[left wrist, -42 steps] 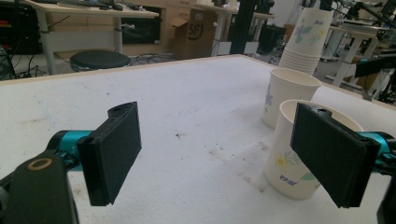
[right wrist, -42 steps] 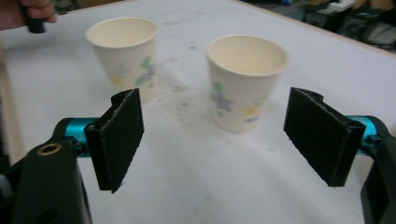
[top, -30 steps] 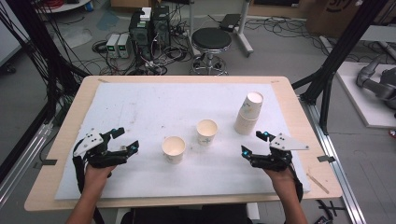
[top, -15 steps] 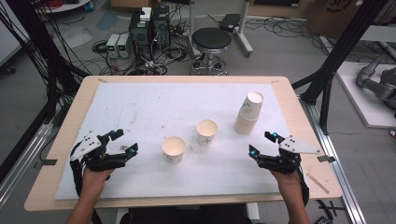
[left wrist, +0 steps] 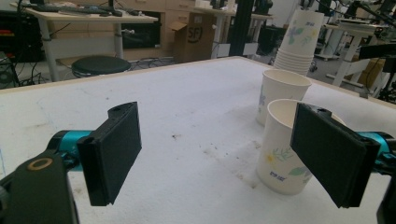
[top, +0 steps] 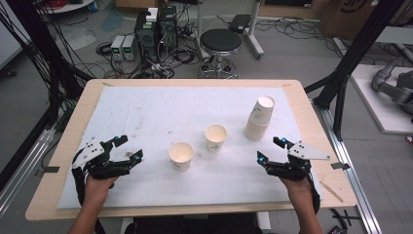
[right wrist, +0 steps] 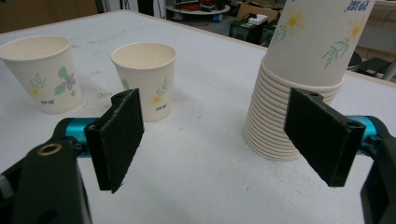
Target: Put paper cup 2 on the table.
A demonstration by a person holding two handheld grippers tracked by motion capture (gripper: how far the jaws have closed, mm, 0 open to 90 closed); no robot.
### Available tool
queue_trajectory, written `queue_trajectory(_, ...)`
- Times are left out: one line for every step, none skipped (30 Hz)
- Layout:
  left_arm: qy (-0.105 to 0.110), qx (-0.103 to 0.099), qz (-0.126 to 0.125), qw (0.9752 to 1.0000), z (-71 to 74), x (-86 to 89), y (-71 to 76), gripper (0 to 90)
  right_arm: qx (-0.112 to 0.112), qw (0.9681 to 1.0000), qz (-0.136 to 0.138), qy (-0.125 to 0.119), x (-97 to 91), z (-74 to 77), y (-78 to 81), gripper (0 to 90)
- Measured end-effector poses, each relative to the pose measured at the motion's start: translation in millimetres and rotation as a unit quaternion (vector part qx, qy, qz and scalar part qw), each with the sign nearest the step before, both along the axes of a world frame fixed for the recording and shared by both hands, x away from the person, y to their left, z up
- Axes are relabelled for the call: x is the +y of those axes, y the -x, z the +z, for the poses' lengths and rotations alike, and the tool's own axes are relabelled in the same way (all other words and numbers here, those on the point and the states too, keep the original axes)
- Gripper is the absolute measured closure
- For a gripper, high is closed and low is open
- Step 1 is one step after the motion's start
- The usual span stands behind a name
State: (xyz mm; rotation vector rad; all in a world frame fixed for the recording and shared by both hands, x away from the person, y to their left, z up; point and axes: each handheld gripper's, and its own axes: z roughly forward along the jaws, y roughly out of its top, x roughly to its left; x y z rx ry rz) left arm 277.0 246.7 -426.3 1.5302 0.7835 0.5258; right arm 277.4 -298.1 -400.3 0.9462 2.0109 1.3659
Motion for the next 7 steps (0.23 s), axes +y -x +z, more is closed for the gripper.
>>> queue_trajectory(0.0,0.0,0.0,1.0,0.0,0.0,0.0,16.4,0.0,1.0,0.0,0.0,0.0,0.0,0.0,20.6)
queue_trajectory(0.001,0.0,0.001,1.0,-0.1,-0.1,-0.3,16.4,0.0,1.0,0.0,0.001,-0.2,-0.8,0.1,20.6)
queue_trajectory(0.001,0.0,0.001,1.0,-0.1,-0.1,-0.3,16.4,0.0,1.0,0.0,0.001,-0.2,-0.8,0.1,20.6)
queue_trajectory(0.002,0.001,0.0,1.0,0.0,-0.2,-0.5,16.4,0.001,1.0,-0.001,0.001,-0.3,-2.1,-0.3,20.6)
queue_trajectory(0.002,0.001,0.0,1.0,0.0,-0.2,-0.5,16.4,0.002,1.0,-0.001,0.002,-0.5,-2.6,-0.3,20.6)
queue_trajectory(0.003,0.001,0.001,1.0,-0.1,-0.9,-0.7,16.4,0.001,1.0,0.0,0.001,-0.4,-3.1,-0.6,20.6)
queue_trajectory(0.003,0.001,0.001,1.0,-0.1,-0.9,-0.7,16.4,0.001,1.0,0.0,0.001,-0.4,-3.1,-0.6,20.6)
